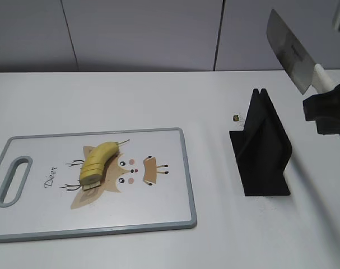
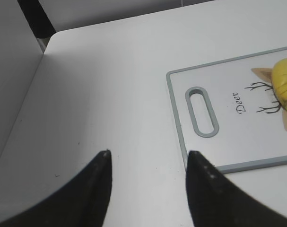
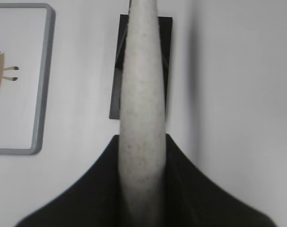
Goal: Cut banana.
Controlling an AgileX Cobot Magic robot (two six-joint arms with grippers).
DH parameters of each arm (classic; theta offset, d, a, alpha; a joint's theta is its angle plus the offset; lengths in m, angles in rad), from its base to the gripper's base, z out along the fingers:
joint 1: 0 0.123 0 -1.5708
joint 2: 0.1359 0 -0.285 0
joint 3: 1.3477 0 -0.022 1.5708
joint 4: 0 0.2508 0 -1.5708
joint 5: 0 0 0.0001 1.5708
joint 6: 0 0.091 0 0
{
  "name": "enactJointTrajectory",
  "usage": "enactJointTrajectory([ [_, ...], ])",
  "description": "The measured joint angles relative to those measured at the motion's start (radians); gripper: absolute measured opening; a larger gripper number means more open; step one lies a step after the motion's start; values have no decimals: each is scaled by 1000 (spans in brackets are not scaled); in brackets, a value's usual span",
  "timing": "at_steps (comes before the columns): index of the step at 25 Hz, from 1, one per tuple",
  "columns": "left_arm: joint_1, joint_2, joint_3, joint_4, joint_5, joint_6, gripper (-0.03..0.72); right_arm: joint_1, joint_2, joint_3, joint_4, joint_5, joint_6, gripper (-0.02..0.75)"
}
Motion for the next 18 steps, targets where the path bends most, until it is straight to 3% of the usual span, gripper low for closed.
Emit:
enactJointTrajectory([
  [18, 0, 0, 3, -1, 1, -1, 492, 0, 232, 1, -31, -71, 78, 159],
])
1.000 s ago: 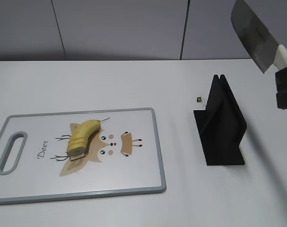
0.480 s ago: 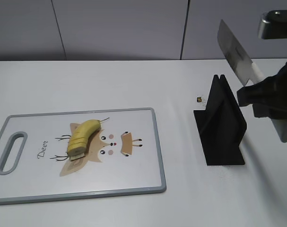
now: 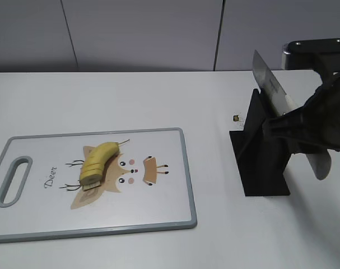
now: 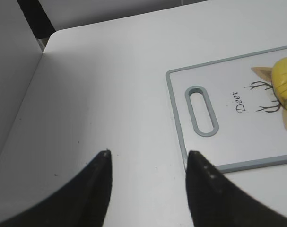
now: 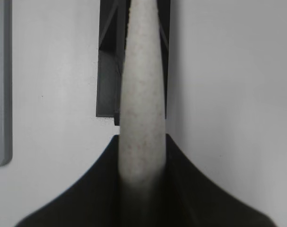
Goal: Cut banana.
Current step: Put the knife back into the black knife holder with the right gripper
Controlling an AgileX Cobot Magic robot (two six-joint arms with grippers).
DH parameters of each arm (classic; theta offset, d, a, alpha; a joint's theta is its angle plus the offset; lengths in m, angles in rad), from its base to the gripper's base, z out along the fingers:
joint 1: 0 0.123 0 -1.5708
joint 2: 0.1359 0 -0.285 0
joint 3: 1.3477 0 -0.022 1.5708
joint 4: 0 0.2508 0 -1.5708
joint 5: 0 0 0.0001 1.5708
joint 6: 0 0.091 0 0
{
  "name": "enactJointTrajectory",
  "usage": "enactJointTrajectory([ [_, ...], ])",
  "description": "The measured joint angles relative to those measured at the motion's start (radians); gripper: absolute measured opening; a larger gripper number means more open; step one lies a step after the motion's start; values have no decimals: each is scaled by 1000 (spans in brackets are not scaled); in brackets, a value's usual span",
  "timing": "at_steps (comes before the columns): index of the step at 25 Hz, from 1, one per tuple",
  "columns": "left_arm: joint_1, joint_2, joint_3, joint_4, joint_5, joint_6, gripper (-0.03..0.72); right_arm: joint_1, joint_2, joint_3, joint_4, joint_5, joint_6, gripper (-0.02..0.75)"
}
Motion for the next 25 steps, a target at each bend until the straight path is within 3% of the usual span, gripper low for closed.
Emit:
enactJointTrajectory([
  [19, 0, 0, 0, -1, 0, -1, 492, 0, 93, 0, 2, -2, 3, 166],
  [22, 0, 0, 0, -1, 0, -1, 491, 0, 93, 0, 6, -4, 4, 265],
  [25, 0, 0, 0, -1, 0, -1, 490, 0, 93, 0, 8, -4, 4, 443],
])
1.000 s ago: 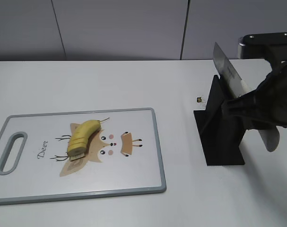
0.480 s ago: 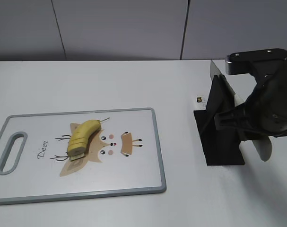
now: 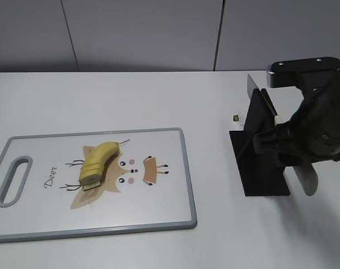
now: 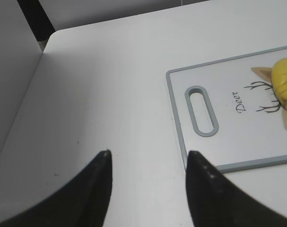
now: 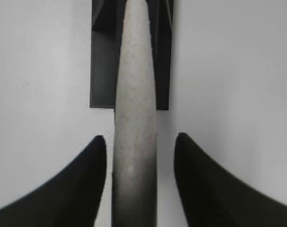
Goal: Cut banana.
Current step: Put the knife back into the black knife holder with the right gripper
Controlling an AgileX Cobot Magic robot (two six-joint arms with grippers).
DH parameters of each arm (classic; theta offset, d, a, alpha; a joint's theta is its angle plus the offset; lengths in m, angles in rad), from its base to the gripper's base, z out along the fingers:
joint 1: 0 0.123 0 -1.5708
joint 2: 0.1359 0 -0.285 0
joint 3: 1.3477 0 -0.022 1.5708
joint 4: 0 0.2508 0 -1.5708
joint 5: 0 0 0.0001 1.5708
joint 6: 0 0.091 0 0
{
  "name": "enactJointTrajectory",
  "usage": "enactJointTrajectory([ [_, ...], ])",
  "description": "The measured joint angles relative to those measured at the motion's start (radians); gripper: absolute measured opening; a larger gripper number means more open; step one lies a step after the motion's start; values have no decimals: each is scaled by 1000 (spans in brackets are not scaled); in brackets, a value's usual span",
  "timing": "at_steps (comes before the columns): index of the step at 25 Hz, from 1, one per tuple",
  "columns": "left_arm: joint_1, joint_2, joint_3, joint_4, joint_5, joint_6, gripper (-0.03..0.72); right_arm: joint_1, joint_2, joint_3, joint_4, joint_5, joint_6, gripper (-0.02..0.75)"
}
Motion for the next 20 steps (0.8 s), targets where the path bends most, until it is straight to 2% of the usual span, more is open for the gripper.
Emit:
enactJointTrajectory([
  [3, 0, 0, 0, 0, 0, 0, 490, 0, -7, 0, 8, 4, -5, 587],
  [6, 0, 0, 0, 0, 0, 0, 490, 0, -46, -1, 18, 8, -33, 641],
  [10, 0, 0, 0, 0, 0, 0, 490, 0, -160, -4, 53, 7, -170, 649],
  [16, 0, 0, 0, 0, 0, 0, 490, 0, -394, 9, 310, 9, -646, 647],
  [20, 0, 0, 0, -7, 0, 0, 490, 0, -575, 86, 368, 47, -812, 636],
])
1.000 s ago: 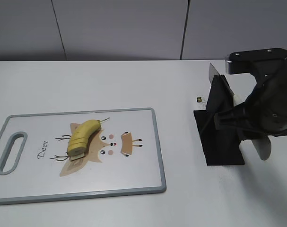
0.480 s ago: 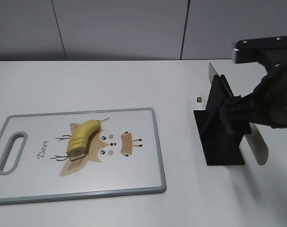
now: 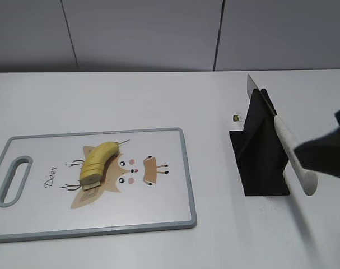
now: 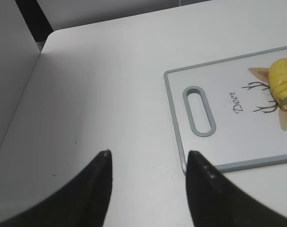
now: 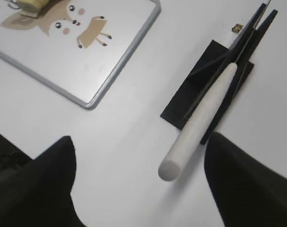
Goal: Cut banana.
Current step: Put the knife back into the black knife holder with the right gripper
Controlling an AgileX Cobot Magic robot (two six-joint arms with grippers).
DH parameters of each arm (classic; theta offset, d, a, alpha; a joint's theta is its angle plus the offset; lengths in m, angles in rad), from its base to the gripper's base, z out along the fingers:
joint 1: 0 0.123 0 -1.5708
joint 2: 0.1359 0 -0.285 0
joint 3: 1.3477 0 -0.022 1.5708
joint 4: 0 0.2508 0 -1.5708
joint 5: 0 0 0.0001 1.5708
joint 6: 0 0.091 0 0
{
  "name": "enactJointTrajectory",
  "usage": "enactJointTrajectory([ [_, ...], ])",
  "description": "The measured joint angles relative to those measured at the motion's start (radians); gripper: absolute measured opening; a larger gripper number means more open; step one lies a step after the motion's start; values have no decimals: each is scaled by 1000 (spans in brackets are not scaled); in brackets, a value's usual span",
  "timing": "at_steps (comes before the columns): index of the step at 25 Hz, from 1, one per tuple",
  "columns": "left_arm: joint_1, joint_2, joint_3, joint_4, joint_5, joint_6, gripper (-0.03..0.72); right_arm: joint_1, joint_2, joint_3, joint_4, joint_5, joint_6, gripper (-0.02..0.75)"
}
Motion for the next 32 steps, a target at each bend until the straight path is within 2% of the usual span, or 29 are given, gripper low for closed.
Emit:
enactJointTrajectory([
  [7, 0, 0, 0, -5, 0, 0, 492, 0, -343, 193, 6, 66, -39, 610],
  [11, 0, 0, 0, -5, 0, 0, 492, 0, -517, 229, 9, 174, -39, 590],
  [16, 0, 0, 0, -5, 0, 0, 492, 0, -692, 257, 9, 232, -39, 583],
  [27, 0, 0, 1, -5, 0, 0, 492, -1, -894, 259, 10, 242, -39, 582],
  [32, 0, 0, 1, -5, 1, 0, 492, -60, -894, 259, 16, 242, -39, 582],
])
